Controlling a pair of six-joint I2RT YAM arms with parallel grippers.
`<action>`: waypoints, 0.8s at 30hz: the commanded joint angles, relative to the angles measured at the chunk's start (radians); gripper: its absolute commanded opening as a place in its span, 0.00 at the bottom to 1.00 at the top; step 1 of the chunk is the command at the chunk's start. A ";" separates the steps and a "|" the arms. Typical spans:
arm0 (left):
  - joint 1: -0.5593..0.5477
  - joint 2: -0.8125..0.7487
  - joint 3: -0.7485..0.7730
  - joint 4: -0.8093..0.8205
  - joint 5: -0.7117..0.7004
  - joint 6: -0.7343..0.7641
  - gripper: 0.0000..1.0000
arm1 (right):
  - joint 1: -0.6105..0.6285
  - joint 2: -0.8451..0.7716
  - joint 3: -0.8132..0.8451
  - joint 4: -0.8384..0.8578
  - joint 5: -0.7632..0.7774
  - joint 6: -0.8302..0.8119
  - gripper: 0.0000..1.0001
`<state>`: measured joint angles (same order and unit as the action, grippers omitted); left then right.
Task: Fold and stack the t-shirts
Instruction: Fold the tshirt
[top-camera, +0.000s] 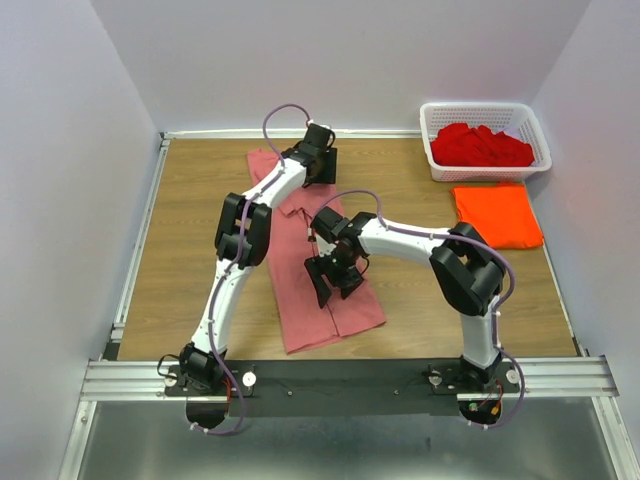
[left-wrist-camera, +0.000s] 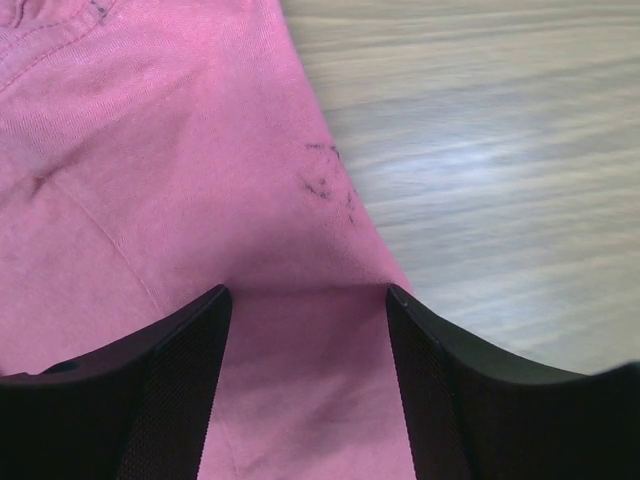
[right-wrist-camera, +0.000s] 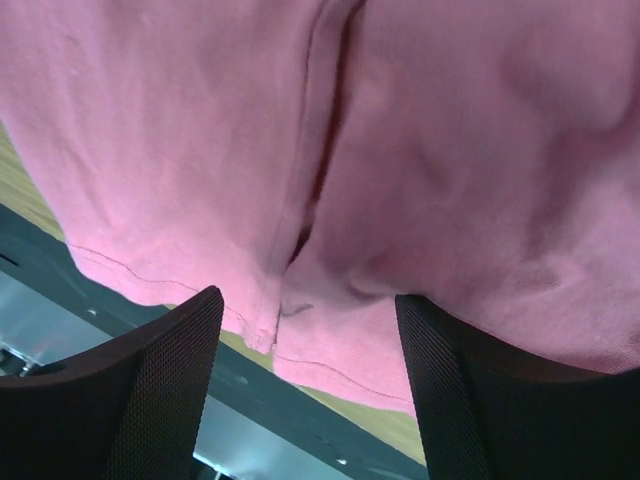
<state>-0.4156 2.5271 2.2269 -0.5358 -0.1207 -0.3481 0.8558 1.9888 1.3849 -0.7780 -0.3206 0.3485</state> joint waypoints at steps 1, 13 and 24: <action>-0.011 0.016 0.030 0.059 0.070 0.044 0.73 | 0.009 0.039 0.008 0.088 0.043 0.040 0.79; 0.032 -0.408 -0.106 0.134 -0.190 0.115 0.98 | -0.012 -0.222 -0.027 0.042 0.228 0.089 0.84; 0.035 -1.153 -0.794 0.335 -0.358 0.122 0.98 | -0.176 -0.433 -0.116 0.037 0.416 0.106 0.90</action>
<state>-0.3771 1.4998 1.5967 -0.2169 -0.3946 -0.1921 0.7231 1.6230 1.3033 -0.7410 -0.0116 0.4423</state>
